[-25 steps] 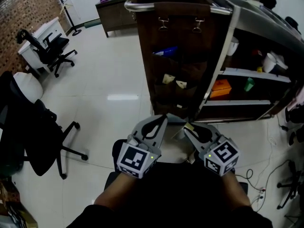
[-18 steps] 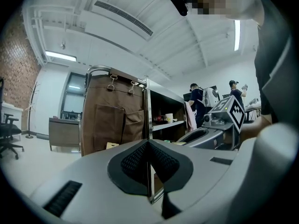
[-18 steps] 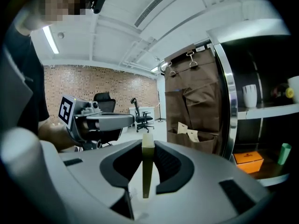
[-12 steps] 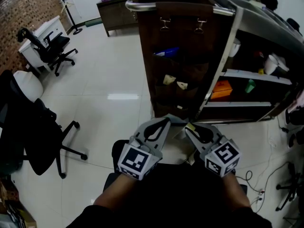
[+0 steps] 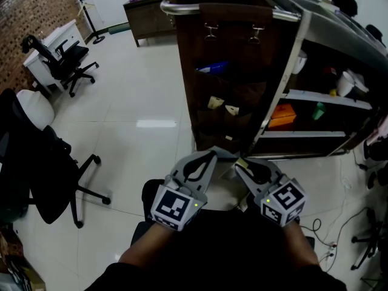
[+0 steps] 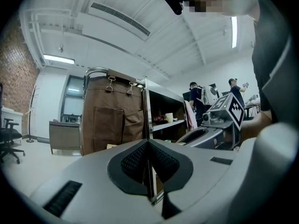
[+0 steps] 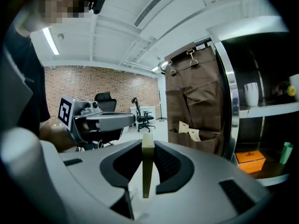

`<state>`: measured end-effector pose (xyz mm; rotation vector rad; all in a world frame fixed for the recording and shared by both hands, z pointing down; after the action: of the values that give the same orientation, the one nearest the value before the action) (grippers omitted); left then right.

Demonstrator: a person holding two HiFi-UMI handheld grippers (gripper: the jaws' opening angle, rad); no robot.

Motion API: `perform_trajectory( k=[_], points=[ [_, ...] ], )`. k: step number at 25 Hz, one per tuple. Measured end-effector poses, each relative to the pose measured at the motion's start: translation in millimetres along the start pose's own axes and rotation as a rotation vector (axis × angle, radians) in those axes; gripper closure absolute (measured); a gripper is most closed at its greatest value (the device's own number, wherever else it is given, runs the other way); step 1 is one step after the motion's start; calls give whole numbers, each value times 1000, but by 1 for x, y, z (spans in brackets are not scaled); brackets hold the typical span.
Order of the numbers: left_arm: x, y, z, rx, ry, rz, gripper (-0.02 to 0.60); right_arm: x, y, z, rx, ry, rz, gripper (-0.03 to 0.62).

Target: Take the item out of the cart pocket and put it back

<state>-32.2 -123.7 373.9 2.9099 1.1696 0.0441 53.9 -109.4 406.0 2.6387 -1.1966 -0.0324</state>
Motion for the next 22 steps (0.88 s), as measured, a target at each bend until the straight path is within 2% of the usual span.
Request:
perform_trajectory(
  k=[22],
  points=[
    [-4, 3, -4, -9, -8, 13, 581, -2, 2, -3, -5, 2, 32, 497]
  ],
)
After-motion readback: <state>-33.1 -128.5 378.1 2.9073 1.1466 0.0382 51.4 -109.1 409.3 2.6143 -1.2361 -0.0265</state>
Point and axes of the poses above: the fingertips, and each gripper's own axes: y forward along the fingers, x to its right, z out of its top, the point moved 2 cm from there along -y, backward along the fingers, and after that the axes turned 2 degrees about x, right-handed, at the moved point
